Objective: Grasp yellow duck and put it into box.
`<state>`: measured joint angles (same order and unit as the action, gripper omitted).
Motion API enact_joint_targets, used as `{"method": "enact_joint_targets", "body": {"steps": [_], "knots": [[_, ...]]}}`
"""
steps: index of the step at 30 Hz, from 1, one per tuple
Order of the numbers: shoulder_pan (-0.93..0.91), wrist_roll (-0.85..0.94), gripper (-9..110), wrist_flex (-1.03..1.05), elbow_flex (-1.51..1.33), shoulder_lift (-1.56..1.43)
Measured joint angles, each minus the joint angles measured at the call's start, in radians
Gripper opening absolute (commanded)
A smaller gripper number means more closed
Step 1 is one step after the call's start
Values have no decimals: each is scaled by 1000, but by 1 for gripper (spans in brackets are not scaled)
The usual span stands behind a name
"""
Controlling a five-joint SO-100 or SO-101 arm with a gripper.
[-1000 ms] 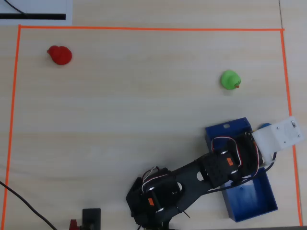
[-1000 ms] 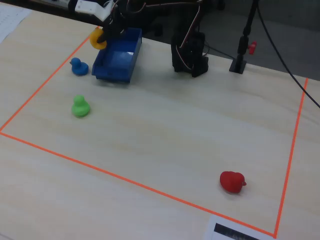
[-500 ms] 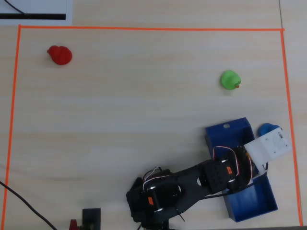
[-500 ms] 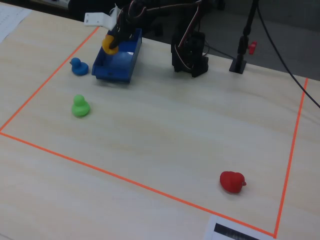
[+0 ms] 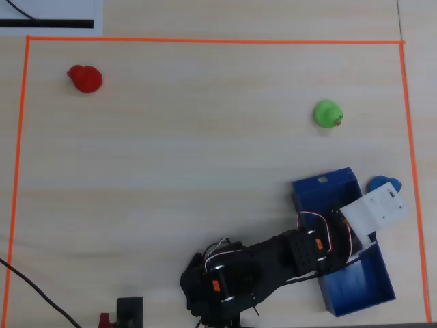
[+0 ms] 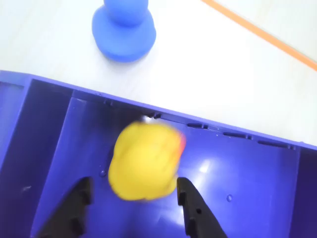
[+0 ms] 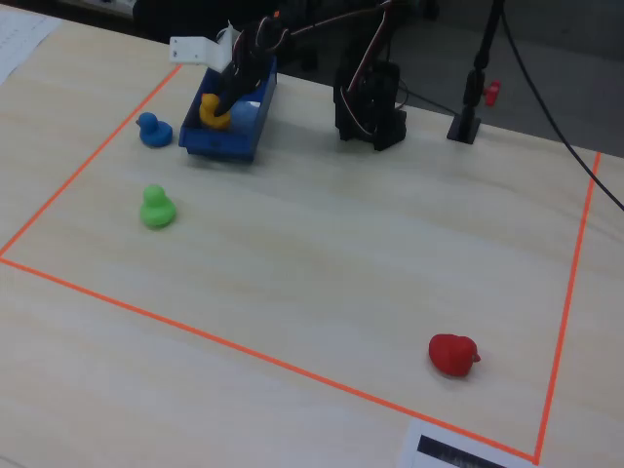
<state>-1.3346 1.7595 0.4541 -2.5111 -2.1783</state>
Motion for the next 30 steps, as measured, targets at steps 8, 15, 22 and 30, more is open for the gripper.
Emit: {"method": "enact_joint_targets", "body": {"steps": [8,15,22,30], "knots": [[52,-133,24,103,107,-2],[299,-422,5,552,436,-161],[723,-601,0,739,400,-465],[1074,-627,0,603,-193,-902]]}}
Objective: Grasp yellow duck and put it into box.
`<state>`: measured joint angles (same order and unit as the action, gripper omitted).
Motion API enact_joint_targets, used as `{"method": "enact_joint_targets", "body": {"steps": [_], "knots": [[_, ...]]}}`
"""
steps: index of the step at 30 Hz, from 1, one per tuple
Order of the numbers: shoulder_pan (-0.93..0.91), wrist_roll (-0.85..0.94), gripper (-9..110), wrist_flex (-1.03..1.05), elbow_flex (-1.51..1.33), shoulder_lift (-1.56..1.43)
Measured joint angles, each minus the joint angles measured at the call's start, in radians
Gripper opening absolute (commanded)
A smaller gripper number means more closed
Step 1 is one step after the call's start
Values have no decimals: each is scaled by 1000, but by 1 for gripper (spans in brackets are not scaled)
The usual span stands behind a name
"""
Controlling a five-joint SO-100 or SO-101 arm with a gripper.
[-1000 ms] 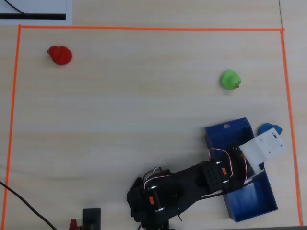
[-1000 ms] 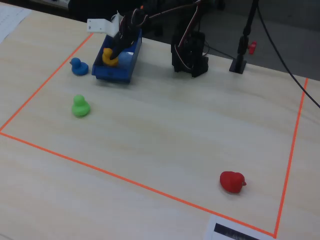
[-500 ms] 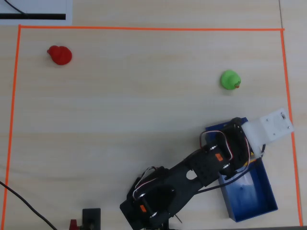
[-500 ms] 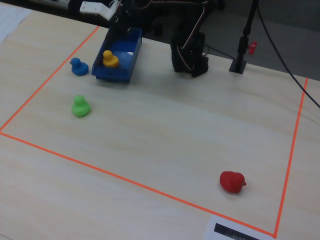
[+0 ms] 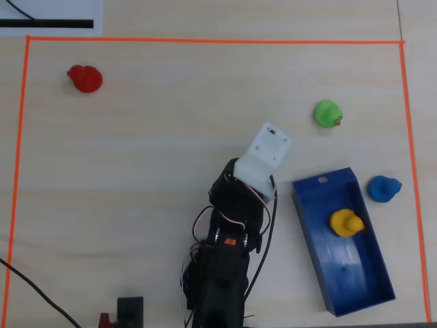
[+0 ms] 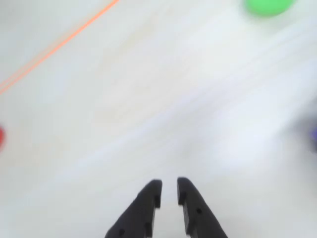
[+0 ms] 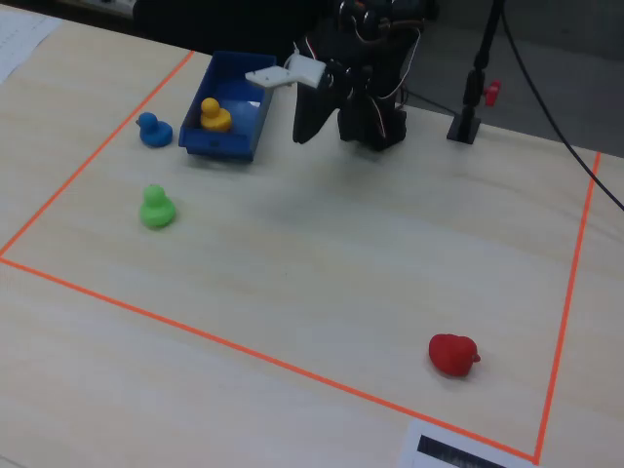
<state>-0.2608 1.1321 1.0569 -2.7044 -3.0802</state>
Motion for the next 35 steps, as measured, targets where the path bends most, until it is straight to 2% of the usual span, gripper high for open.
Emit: {"method": "enact_joint_targets", "body": {"steps": [5,9,16,35], "knots": [[51,8,0,-72,-310,-170],[64,8,0,-67,-408,-230],[103,94,0,209,-413,-233],[101,117,3,229,-413,-236]]}}
